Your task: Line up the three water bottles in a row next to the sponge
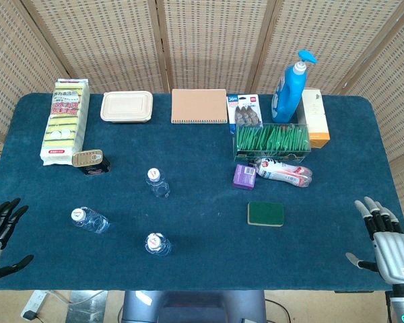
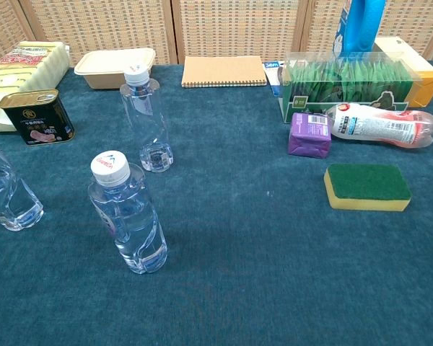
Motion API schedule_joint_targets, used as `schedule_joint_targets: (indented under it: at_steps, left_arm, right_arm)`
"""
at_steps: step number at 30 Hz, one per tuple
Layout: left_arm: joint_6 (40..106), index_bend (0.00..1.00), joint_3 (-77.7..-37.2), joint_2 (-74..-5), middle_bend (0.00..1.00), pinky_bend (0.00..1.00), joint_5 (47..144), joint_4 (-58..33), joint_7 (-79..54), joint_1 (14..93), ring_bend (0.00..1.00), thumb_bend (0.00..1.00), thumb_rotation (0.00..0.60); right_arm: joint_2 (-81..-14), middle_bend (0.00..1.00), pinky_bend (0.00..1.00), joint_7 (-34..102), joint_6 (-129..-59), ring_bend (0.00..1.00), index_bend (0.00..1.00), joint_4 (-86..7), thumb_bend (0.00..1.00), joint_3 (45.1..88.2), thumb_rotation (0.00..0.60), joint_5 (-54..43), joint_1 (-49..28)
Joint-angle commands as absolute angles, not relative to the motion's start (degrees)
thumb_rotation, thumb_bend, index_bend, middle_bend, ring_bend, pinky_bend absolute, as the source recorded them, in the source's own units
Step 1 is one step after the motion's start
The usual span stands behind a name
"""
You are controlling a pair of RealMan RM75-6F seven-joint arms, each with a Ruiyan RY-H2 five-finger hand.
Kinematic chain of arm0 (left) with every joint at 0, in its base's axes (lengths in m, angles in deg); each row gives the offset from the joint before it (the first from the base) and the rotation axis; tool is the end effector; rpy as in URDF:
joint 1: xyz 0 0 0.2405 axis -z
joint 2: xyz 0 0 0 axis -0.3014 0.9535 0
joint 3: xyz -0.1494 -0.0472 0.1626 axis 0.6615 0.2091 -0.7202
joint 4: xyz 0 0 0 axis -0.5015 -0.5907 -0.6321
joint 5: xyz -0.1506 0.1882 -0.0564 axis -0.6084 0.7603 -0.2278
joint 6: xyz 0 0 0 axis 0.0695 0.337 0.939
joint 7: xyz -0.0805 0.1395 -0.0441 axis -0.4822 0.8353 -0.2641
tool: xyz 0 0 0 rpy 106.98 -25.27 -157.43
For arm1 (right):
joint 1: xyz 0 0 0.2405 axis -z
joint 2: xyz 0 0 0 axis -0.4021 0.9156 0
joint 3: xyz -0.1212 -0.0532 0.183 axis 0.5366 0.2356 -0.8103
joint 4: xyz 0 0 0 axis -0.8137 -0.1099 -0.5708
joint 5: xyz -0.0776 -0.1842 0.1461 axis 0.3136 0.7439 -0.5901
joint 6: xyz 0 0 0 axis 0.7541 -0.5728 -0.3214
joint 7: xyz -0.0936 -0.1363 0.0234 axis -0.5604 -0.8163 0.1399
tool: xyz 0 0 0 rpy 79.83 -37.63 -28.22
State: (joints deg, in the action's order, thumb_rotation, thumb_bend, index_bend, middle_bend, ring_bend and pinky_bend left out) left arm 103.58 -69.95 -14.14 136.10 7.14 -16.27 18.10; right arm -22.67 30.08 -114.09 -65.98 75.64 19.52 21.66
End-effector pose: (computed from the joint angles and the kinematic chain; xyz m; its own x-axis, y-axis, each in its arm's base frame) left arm -0.2806 0.1478 0.1299 0.4256 -0.0019 0.9049 0.8842 -0.2118 -0.4164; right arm -0.2837 -0.1820 0.1158 0.3994 -0.0696 0.9141 -0.9165 -0.0058 0.4000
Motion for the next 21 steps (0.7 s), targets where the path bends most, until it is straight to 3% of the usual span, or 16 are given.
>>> schedule_joint_targets:
  at_steps: [1,11,21]
  left_arm:
    - [103.3,0.00,-70.0,-14.1,0.00,0.04,136.1,7.3,-16.2,18.2,0.00,0.09,0.600]
    - [103.0,0.00,-69.9,-13.9,0.00,0.04,135.4,7.9,-16.3,18.2,0.00,0.09,0.600]
    - [103.0,0.00,-69.6,-14.2,0.00,0.04,134.9,8.5,-15.1,18.0,0.00,0.09,0.600]
  right_arm:
    - [-22.8,0.00,0.05,30.8,-113.0,0.00,0.00,-65.5,0.00,75.8,0.600,19.7,21.1]
    - [-22.5,0.01,0.10,51.1,-106.2,0.00,0.03,-58.9,0.00,78.4,0.600,27.7,15.4]
    - [-29.0,0.04,0.15,70.9,-103.4,0.00,0.04,-49.6,0.00,80.7,0.600,40.4,4.4]
